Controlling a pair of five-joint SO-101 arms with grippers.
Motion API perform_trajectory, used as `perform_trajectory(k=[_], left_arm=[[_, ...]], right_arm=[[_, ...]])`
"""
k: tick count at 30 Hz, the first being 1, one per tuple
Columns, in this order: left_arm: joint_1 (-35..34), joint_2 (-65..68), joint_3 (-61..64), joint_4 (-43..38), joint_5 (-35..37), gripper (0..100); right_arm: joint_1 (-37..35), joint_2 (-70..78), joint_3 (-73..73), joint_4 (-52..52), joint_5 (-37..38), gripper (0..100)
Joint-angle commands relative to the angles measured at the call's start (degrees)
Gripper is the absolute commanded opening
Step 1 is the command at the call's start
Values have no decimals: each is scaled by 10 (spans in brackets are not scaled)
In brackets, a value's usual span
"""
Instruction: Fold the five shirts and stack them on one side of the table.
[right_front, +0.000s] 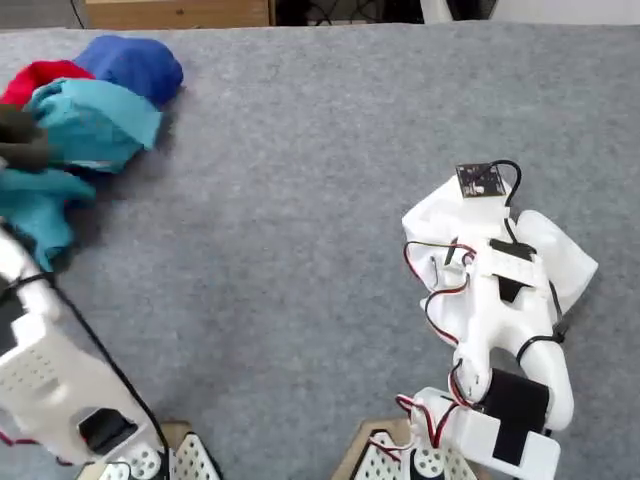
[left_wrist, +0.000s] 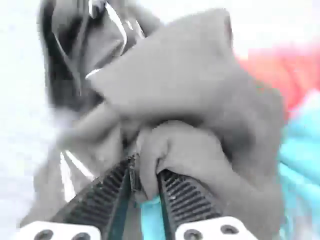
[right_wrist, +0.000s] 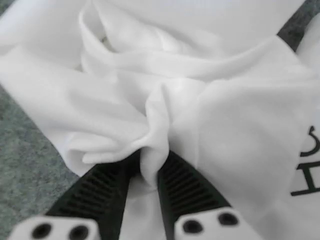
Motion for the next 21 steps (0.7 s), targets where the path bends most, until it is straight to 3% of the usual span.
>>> perform_trajectory(k=[1,5,11,13,17,21], left_arm=[[-49,-18,-65,2,-4,30],[-48,4,-68,27,-4,40],[-2,0,-94,123,0,259],[17,-16,-131,164,0,266],[92,-45,-196,214,-4,271],[190,-35,-208,184,-1,270]], right_arm=[[-12,0,11,-8,5,15],[-12,0,11,-8,5,15],[-12,0,12,-8,5,15],[-12,0,12,-8,5,15],[-13,0,13,-7,-10,15],[-12,0,13,-8,-18,15]])
